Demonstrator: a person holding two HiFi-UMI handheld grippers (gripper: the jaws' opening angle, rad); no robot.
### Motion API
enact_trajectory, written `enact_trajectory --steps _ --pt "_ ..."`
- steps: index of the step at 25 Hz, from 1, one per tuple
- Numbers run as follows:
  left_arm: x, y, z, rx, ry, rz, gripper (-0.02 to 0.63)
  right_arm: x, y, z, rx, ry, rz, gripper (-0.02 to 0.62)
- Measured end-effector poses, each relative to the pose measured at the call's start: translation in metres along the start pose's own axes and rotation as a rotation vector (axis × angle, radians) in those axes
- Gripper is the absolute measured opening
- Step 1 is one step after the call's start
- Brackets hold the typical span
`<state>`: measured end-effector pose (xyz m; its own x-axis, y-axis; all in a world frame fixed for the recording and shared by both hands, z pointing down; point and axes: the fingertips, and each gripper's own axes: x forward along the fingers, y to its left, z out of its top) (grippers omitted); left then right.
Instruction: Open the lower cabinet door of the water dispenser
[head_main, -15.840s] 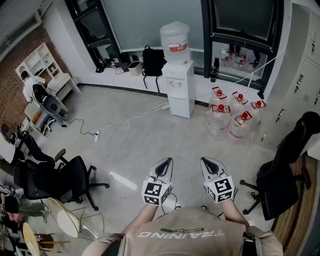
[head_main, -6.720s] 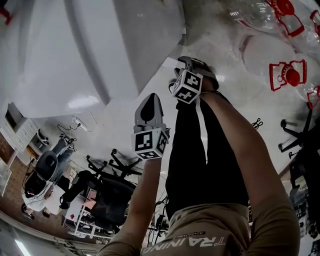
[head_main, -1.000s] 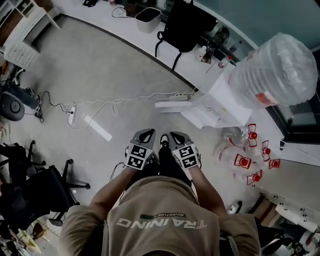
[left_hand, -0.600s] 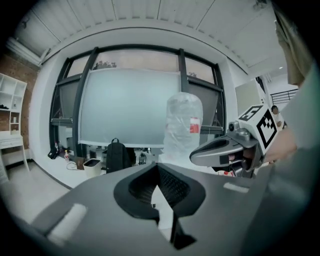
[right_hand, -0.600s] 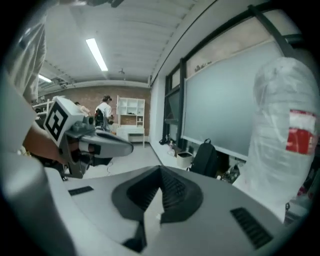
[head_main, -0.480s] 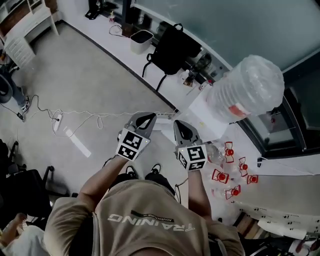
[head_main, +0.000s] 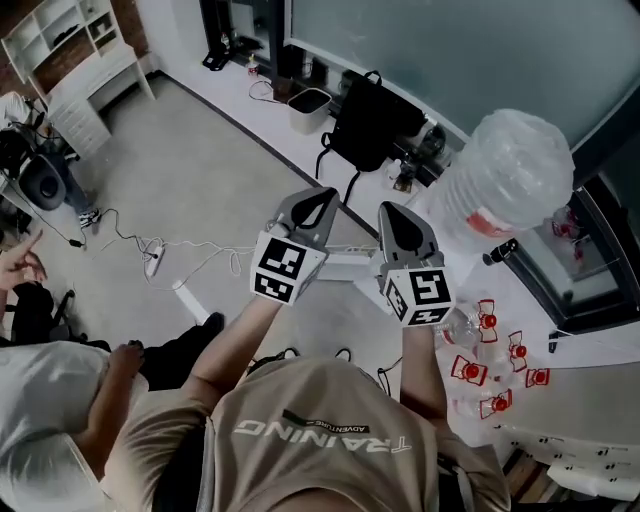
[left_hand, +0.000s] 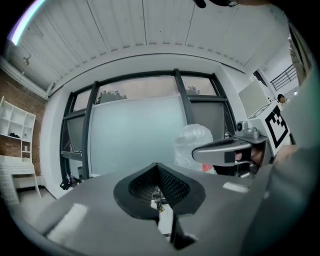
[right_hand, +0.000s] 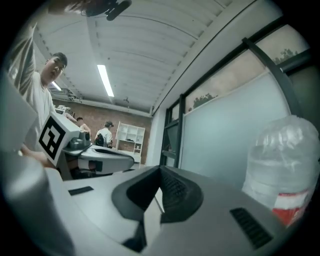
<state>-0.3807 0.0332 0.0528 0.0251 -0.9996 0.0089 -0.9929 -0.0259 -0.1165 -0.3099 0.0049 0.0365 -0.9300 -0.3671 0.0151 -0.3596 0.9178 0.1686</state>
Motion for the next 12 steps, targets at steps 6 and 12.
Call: enact_trajectory --steps 6,12 --pt "-0.014 -0.001 0.035 0.04 -0.041 0.078 -0.009 -0.013 -0.009 0.032 0.005 -0.062 -0.001 0.008" --pt "-0.02 0.002 0.046 0.049 -0.059 0.121 -0.009 -0.021 -0.012 0.035 -0.004 -0.075 0.011 0.008"
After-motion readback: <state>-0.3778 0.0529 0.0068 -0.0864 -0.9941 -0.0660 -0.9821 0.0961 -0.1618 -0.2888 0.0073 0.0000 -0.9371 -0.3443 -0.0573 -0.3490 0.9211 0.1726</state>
